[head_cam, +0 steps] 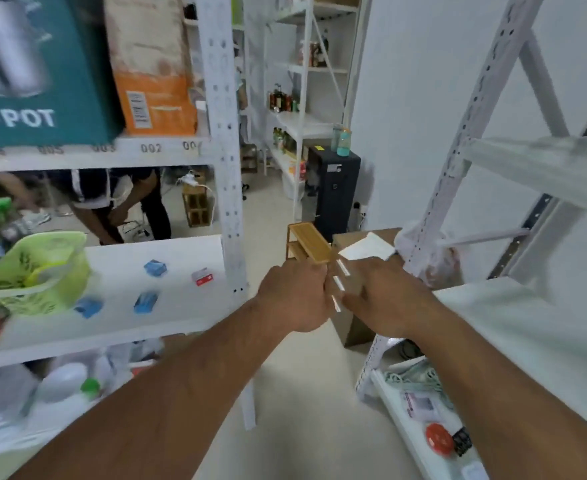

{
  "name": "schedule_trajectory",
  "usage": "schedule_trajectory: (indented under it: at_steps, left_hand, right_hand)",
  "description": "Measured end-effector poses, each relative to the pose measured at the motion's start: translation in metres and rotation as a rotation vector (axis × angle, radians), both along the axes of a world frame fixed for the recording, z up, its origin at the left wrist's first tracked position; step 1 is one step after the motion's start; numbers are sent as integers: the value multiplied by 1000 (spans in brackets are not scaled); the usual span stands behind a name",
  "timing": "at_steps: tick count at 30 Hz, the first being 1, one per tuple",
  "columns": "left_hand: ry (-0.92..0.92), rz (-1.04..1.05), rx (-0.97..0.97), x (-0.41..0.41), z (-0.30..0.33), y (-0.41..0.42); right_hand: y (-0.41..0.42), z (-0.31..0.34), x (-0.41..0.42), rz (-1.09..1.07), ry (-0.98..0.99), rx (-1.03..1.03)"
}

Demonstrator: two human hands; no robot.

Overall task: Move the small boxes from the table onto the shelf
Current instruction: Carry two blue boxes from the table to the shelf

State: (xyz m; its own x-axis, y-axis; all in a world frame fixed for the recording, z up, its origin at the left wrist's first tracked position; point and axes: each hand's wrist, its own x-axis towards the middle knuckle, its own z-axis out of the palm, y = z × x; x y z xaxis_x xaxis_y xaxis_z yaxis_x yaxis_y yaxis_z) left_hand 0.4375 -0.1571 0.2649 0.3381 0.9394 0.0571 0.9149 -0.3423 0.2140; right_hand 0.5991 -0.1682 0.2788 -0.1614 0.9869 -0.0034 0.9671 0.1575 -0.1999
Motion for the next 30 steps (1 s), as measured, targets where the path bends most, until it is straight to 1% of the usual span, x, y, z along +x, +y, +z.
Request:
schedule_trajectory:
  at_steps: [2,5,11,16,21,26,30]
  left_hand:
    - [26,64,-41,-33,-18,-15]
    - [74,162,-75,-75,-42,-35]
    - [-40,353,-117,-142,-71,-63]
    - [13,471,-167,-172,-77,-76]
    - [8,586,-172,-197,-83,-78]
    - [-6,669,-196,-232,-91,-78]
    - [23,725,-238,-274,-102,-59]
  right_hand:
    - [-3,-18,-31,83,-1,5]
    - [-14,-30,-78,140,-48,-32]
    - [-14,-57,-142,283,-1,-119]
    - [-5,-73,-170,358,37,-134]
    - [13,-90,-186,435,19,-139]
    - [31,-102,-213,455,31,-171]
    - [48,-107,-243,464,41,-182]
